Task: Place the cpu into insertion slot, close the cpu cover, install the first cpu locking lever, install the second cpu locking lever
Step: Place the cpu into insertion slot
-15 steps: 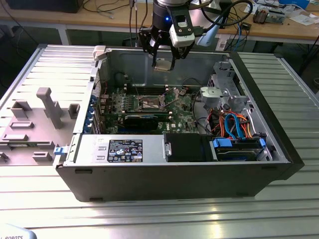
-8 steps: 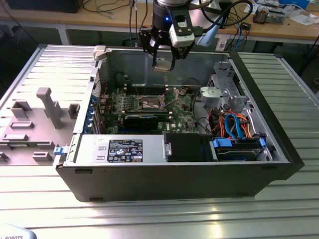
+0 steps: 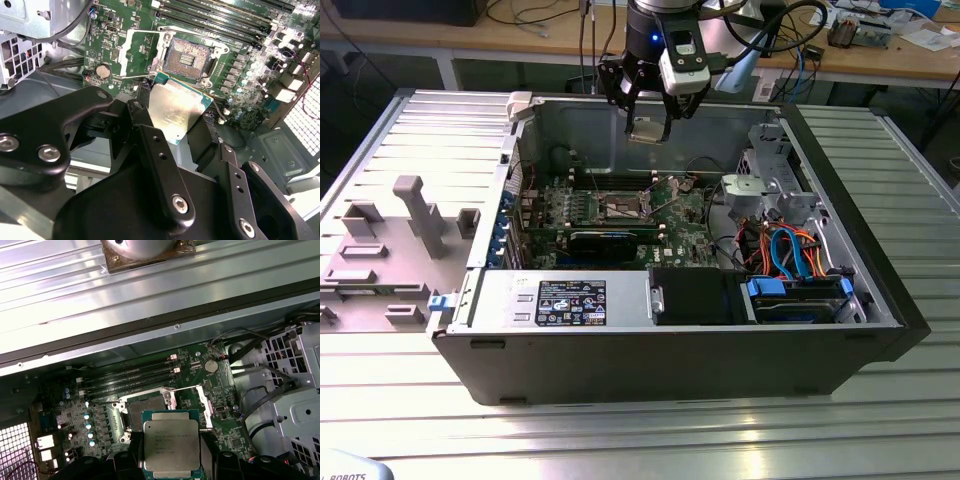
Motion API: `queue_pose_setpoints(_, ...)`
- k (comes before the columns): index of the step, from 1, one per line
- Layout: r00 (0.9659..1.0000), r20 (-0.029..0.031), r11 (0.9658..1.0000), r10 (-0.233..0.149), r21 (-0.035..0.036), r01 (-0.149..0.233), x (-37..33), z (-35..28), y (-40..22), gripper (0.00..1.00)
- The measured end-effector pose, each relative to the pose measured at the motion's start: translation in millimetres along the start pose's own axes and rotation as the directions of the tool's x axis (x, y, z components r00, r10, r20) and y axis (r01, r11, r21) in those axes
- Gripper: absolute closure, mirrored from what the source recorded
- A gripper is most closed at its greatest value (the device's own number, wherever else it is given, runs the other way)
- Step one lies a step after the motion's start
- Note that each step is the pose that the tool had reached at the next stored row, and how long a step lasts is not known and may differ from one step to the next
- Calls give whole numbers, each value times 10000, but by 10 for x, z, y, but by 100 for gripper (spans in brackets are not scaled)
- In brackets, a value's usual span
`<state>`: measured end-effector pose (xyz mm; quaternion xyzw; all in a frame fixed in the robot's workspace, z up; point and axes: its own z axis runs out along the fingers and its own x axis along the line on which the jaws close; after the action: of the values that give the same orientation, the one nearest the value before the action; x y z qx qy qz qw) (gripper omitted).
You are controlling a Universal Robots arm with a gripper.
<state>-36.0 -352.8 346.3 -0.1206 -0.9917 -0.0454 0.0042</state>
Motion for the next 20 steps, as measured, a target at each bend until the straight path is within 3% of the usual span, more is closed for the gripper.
queue_pose_setpoints(20, 9999, 14, 9999, 154, -3, -154, 0, 1, 0, 46)
